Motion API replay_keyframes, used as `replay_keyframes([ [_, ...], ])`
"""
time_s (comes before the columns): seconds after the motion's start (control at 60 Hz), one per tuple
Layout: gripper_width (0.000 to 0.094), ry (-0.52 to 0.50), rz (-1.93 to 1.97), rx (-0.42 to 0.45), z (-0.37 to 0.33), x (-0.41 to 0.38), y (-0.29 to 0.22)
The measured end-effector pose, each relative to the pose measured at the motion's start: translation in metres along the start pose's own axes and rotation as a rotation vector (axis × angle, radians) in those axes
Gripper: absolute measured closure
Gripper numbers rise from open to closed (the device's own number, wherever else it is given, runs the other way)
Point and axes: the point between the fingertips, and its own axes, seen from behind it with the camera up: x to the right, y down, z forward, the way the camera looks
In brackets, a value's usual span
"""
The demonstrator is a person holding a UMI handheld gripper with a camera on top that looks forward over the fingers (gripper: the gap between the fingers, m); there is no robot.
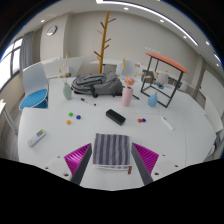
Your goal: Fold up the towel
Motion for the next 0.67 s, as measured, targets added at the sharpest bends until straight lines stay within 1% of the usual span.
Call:
replay_keyframes([
  [0.167, 0.0083, -0.025, 0.004, 0.056, -0.088, -0.049, -0.02],
  [0.25, 0.0082, -0.01, 0.004, 0.086, -0.119, -0.065, -0.02],
  [0.45, 0.0083, 0.018, 0.013, 0.103, -0.172, -0.098, 0.01],
  [0.667, 0.0082, 0.052, 0.038, 0.092, -0.209, -0.115, 0.045],
])
